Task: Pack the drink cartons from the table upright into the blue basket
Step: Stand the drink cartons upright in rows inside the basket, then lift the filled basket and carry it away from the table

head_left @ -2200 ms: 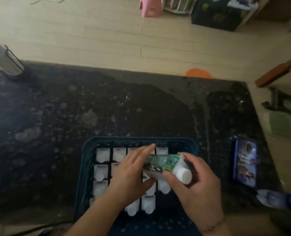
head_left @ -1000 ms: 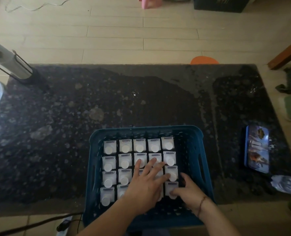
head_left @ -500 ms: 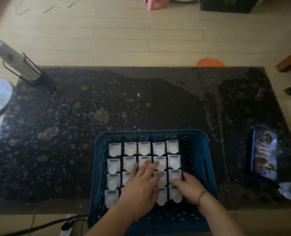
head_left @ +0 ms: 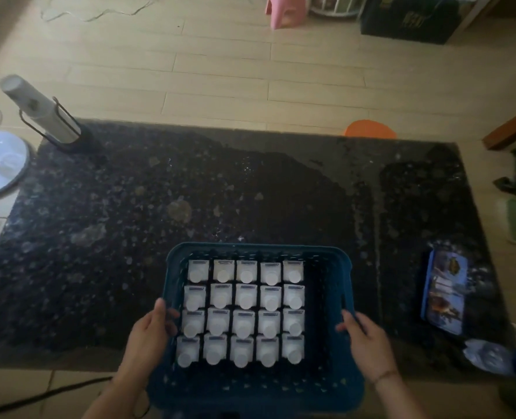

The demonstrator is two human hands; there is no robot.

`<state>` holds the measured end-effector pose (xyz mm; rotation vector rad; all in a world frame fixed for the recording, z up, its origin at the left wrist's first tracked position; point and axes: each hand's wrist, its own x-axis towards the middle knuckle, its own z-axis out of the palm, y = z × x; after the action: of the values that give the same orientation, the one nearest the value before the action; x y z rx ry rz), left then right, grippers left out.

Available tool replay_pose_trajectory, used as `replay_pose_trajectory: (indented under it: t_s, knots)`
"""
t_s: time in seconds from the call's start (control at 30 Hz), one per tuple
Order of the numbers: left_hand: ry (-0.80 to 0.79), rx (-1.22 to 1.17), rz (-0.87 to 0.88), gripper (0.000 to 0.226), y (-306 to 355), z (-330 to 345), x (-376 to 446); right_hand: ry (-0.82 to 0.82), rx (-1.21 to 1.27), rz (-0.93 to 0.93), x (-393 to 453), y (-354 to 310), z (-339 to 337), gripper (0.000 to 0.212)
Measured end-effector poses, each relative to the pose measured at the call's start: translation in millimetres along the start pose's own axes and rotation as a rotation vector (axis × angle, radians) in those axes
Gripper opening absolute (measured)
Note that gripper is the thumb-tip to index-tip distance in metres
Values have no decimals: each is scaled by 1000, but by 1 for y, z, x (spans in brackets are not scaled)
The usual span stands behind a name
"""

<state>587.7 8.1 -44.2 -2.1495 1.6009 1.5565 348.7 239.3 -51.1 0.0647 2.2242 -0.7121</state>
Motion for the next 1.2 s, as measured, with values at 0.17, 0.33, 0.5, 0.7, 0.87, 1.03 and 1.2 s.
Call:
replay_pose_trajectory:
  t_s: [0.17, 0.33, 0.5, 0.7, 0.87, 1.03, 1.2]
  knots:
    - [126, -81, -102, 54, 19, 15, 2, 1, 424, 173, 10, -16, 6, 40]
    - [215, 1, -176, 57, 24, 25, 5, -63, 394, 286, 19, -25, 8, 49]
    - [266, 25, -181, 62, 21, 31, 2, 30, 333, 238, 26, -18, 17, 53]
    - [212, -54, -198, 62, 27, 24, -2, 75, 281, 198, 31, -4, 22, 52]
    - [208, -66, -224, 61, 44, 22, -12, 69, 345, 224, 23, 1, 10, 49]
    - [186, -54, -211, 57, 67, 26, -31, 115, 392, 235, 6, 0, -17, 50]
    - [173, -41, -130, 50, 102, 38, -52, 109, 502, 239, -5, -16, -63, 50]
